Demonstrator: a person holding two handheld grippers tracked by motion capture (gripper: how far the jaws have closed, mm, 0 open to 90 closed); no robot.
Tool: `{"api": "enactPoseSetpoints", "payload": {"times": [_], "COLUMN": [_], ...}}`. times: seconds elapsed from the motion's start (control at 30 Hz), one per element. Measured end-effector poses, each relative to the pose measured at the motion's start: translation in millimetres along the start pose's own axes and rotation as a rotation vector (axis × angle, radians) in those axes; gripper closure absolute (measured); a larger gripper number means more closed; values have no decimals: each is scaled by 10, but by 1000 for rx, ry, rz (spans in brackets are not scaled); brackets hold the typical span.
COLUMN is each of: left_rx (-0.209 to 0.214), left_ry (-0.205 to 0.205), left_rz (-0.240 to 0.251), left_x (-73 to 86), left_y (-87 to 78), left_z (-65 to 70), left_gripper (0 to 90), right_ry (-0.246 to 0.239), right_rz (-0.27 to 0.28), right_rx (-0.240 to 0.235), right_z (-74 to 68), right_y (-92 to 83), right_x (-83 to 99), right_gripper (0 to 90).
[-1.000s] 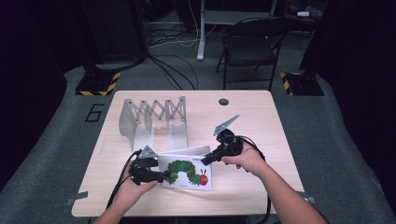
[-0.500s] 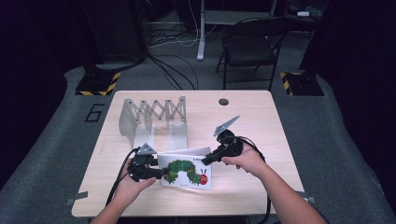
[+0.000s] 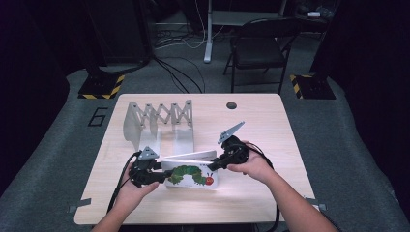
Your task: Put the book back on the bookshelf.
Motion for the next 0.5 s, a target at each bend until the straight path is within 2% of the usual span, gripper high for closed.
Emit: {"api": "enactPoseSetpoints", "payload": {"times": [0.13, 0.2, 0.27, 0.33, 0.5], "left_rx": [-14, -6, -8, -4, 15], "left_ry": [8, 24, 35, 49, 46], "left_rz": [4, 4, 31, 31, 27], "left_x": [4, 8, -17, -26, -30], "left_y": [-1, -16, -43, -63, -74], "left_z": [16, 24, 45, 55, 44], "left_gripper": [514, 526, 529, 529, 532], "right_ry": [-5, 1, -17, -8, -7], "right_rz": [-11, -6, -22, -6, -1], "right_rx": [14, 33, 45, 52, 63], "right_z": [18, 30, 47, 53, 63], "right_y": [7, 21, 19, 28, 30], "right_x": [19, 26, 46, 39, 37], "right_gripper": [776, 763, 747, 740, 724]}}
Point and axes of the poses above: each handheld gripper's, and its own axes: y roughly forward along the jaws, x roughly out of its underside, z roughly to its right, the point moved 8 cm from there along y, roughly forward along the jaws, and after that the axes turned 6 degrees about -x, right-handed, at the moved point
